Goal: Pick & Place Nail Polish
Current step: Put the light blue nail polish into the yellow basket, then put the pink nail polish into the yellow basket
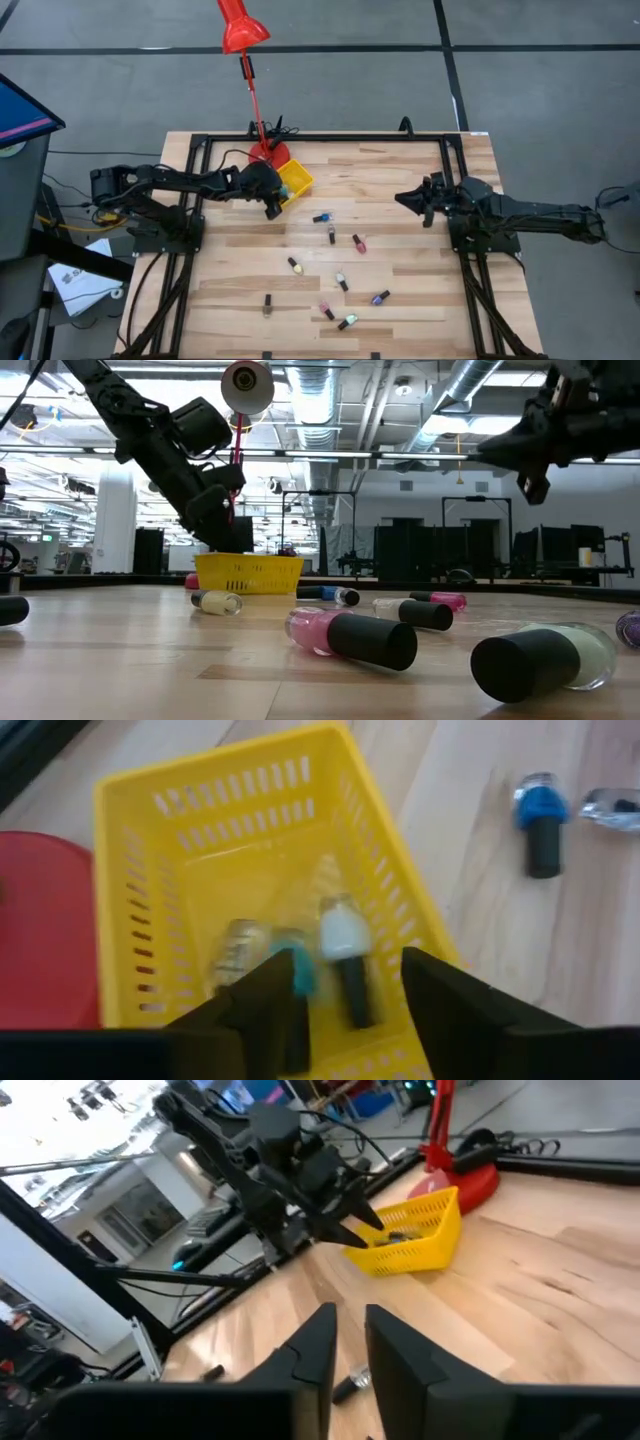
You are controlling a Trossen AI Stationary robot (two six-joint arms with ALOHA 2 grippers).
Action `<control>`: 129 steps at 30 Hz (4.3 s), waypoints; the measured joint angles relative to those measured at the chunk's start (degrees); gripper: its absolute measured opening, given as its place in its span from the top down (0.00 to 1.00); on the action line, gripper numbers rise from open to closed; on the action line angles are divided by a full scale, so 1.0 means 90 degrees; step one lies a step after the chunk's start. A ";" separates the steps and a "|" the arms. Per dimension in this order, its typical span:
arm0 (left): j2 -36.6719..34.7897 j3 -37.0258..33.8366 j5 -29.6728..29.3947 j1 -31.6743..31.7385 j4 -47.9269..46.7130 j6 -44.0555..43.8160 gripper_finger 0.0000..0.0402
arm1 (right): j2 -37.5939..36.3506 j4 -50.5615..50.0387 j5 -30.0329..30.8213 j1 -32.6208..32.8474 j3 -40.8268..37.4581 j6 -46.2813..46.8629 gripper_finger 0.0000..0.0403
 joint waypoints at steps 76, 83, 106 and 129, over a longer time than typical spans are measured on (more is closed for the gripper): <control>-0.5221 0.0000 -0.0192 -0.0715 -0.0333 0.0172 0.35 | 1.0975 -0.6668 0.0103 0.1609 0.8300 0.1723 0.90; -0.5221 0.0000 -0.0204 -0.0714 -0.0326 0.0160 0.35 | 1.0626 -0.6956 0.0573 0.1050 0.8828 0.0764 0.88; -0.5234 0.0000 -0.0198 -0.0715 -0.0326 -0.0070 0.35 | 1.0830 -0.2205 0.0806 -0.0469 1.0067 -0.2114 0.88; -0.5234 0.0000 -0.0192 -0.0715 -0.0326 -0.0187 0.35 | 1.2070 -0.1626 0.0790 -0.0492 1.0036 -0.2305 0.87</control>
